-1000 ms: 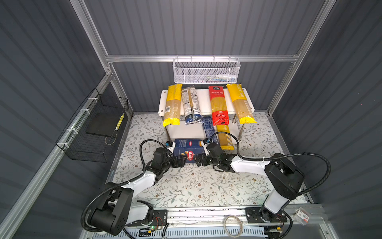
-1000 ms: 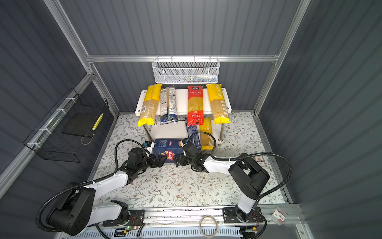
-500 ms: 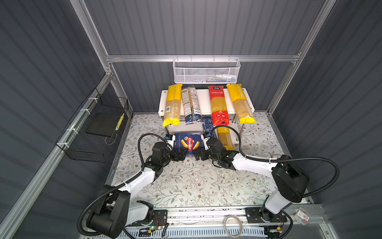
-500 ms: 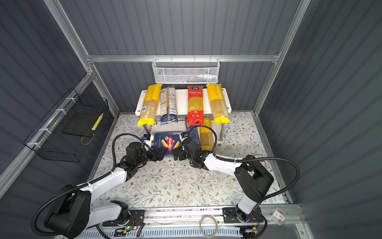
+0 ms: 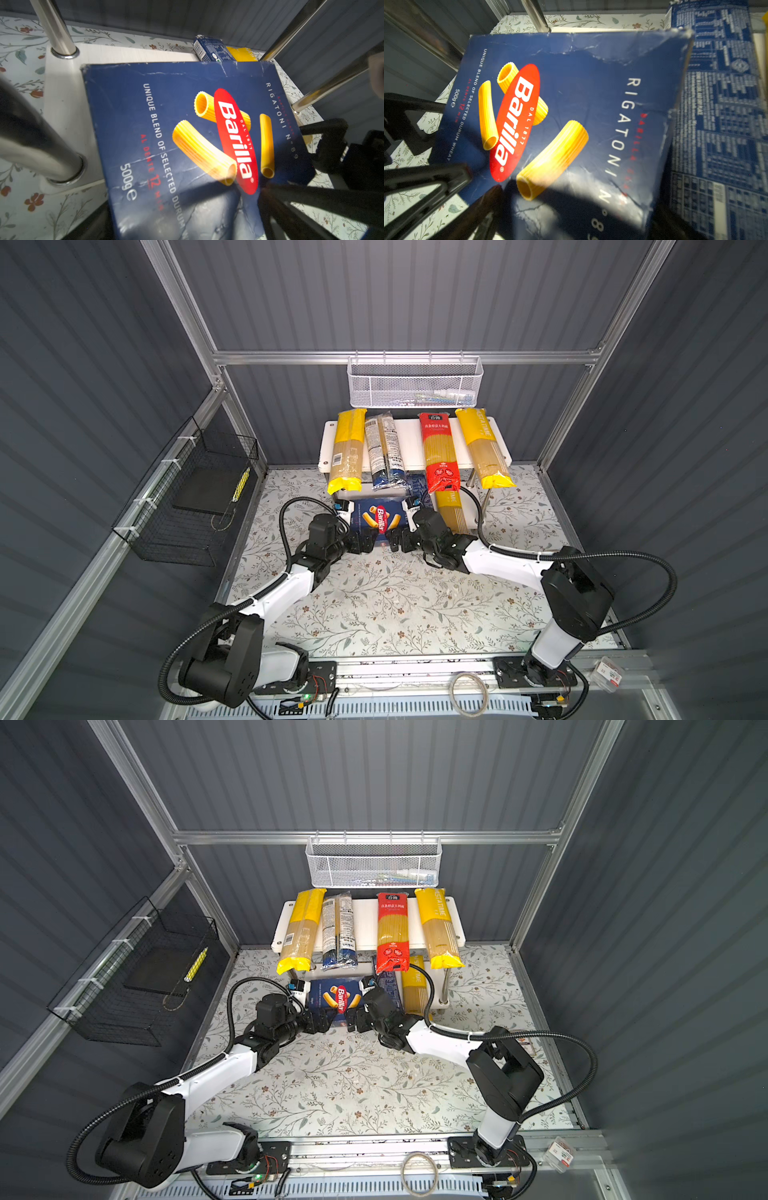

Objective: Arrange pasta packages on shelves
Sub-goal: Place the pasta box on the shelf.

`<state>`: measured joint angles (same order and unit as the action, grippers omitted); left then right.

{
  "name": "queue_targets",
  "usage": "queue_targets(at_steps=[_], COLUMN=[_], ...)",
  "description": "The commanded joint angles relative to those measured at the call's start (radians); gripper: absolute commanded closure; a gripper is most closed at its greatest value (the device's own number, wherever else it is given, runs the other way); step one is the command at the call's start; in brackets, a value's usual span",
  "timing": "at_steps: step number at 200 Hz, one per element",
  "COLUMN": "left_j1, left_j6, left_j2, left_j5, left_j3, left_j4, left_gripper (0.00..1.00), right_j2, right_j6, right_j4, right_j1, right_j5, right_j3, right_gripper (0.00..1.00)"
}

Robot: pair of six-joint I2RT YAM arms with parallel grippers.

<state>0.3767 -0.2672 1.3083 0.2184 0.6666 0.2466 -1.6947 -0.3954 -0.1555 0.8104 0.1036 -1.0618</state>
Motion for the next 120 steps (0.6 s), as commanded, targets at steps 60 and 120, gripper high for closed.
queue_targets(at_steps=[60,120], left_j1=[0.036,0.034], left_j6=[0.087,0.152], left_j2=[0.113,0.189], left_j5=[0.103,-0.007], left_j3=[0.150,0.309], left_j4=[0.044,-0.135], left_gripper=[0.01,0.00], right_j2=[-0.061,-0.123], right_j6=[0.009,0.003], right_j4=[-0.181,-0.180], right_j1=[0.000,-0.017], right_j5=[-0.160,-0.175], right_j3=[-0.094,-0.169], right_gripper=[0.01,0.01])
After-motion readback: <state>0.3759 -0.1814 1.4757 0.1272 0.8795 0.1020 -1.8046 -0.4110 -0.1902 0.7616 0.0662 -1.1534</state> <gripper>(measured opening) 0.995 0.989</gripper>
